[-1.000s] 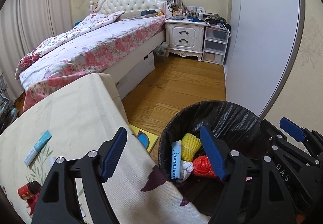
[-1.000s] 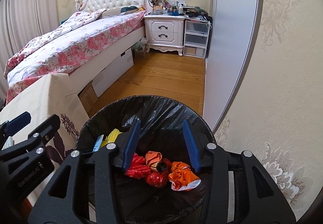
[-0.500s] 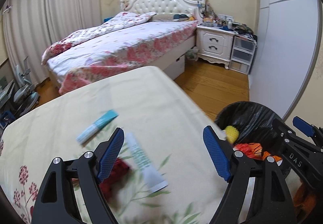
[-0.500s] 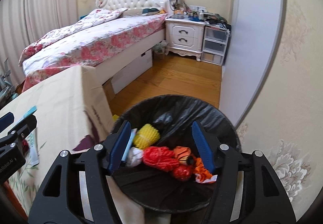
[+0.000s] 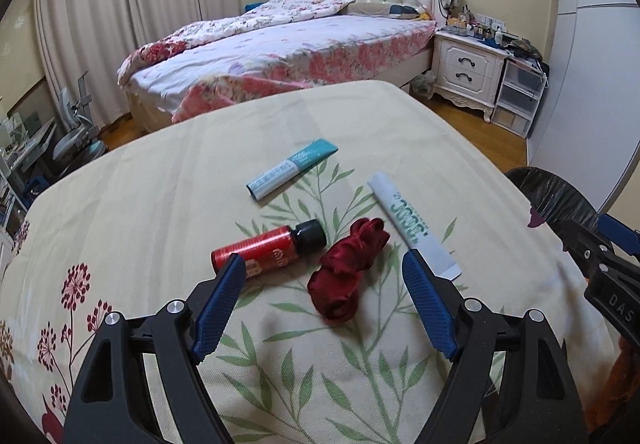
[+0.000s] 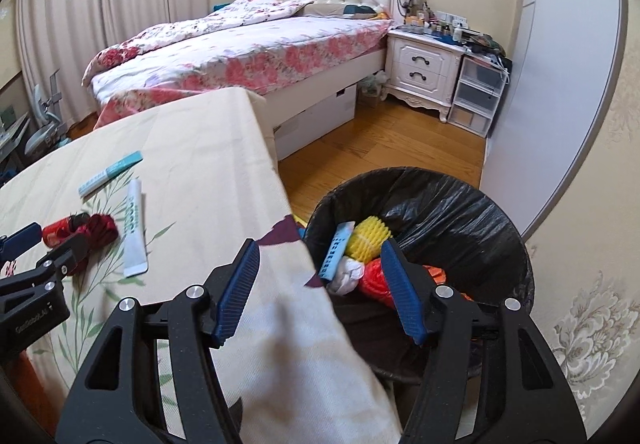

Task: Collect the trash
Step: 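Grasp the dark red cloth with the left tool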

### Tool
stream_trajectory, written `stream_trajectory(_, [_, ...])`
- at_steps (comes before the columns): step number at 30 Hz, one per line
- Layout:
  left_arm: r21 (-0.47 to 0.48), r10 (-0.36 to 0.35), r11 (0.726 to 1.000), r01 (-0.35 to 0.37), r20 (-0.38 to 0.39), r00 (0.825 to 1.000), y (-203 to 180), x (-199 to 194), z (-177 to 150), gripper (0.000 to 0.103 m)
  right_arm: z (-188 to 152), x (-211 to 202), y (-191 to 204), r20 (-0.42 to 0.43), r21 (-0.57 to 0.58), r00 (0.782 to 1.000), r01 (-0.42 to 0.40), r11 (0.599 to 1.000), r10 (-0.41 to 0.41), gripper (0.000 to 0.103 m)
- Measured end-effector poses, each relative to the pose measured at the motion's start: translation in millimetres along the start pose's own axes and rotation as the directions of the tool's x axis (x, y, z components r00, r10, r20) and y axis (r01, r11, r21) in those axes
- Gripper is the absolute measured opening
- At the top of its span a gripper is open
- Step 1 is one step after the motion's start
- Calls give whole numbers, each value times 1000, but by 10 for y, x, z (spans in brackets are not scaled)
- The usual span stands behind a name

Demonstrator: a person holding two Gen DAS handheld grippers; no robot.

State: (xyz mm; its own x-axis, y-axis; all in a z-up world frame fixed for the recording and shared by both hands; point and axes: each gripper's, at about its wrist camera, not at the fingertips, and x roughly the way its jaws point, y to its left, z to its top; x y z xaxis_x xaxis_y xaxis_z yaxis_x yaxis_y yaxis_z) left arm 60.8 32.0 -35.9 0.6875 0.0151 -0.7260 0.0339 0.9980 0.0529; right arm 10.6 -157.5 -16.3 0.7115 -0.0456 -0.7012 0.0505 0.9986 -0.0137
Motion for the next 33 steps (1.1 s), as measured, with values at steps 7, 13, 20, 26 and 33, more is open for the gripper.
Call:
stream_trajectory(7, [22, -44, 999, 45, -42, 998, -51, 150, 5, 46, -26, 10, 95, -11, -13, 1000, -19, 1000, 19, 62])
stream_trajectory(13, [29, -80, 996, 82, -50, 996, -51, 145, -30, 29, -17, 29, 202, -22, -28, 998, -52, 998, 51, 62])
stream_trajectory(20, [12, -75, 997, 75, -26, 997, 70, -85, -224, 28, -20, 56, 495, -58, -90, 991, -125, 988, 120, 62])
stream_trajectory(26, [-40, 0, 999, -1, -21, 1000, 426, -223, -372, 28, 7, 125, 761, -96, -124, 979, -189, 974, 178, 61])
stream_trajectory(33, [-125, 80, 988, -86, -48, 996, 908, -238, -486, 28, 93, 238, 1058, -122, -160, 971, -224, 961, 206, 61])
